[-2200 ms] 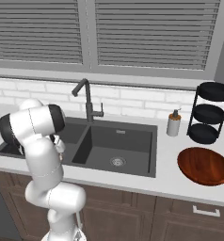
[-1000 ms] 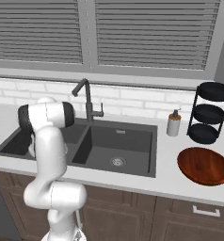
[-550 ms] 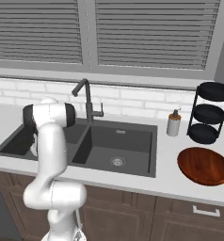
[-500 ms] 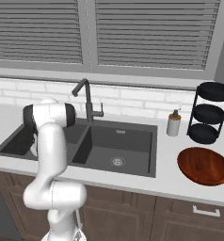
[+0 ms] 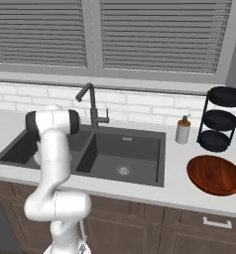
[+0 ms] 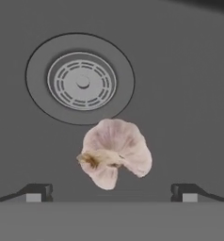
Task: Pick the garlic from the sink and place it in the bowl. Then pick the bowl and place it in the microwave. Then close the microwave door and press the start button.
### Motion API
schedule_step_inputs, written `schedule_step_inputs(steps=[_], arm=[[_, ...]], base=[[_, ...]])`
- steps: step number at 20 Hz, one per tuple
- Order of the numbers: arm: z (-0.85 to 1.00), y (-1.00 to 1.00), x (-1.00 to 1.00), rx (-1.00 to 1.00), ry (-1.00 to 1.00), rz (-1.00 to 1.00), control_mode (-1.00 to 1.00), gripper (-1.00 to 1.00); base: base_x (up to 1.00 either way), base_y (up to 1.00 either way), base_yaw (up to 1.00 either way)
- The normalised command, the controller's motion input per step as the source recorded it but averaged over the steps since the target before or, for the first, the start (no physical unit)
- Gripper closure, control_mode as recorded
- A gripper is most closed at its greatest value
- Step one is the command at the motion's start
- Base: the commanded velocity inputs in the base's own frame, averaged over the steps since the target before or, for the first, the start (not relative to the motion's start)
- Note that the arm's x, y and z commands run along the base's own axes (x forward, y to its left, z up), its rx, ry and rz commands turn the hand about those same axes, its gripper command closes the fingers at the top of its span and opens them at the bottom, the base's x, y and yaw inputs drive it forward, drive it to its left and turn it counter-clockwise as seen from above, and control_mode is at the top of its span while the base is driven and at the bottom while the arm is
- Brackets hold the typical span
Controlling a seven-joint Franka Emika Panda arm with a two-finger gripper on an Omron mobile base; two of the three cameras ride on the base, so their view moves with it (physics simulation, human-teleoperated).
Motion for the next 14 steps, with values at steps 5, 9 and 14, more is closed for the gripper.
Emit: schedule_step_inputs(steps=[5, 9, 14], arm=[[-0.24, 0.0, 0.3, 0.01, 0.0, 0.0, -1.0, -1.0], [-0.34, 0.0, 0.01, 0.0, 0.0, 0.0, -1.0, -1.0], [-0.26, 0.0, 0.01, 0.0, 0.0, 0.0, -1.0, -1.0]], base=[[0.0, 0.0, 0.0], [0.0, 0.0, 0.0], [0.0, 0.0, 0.0]])
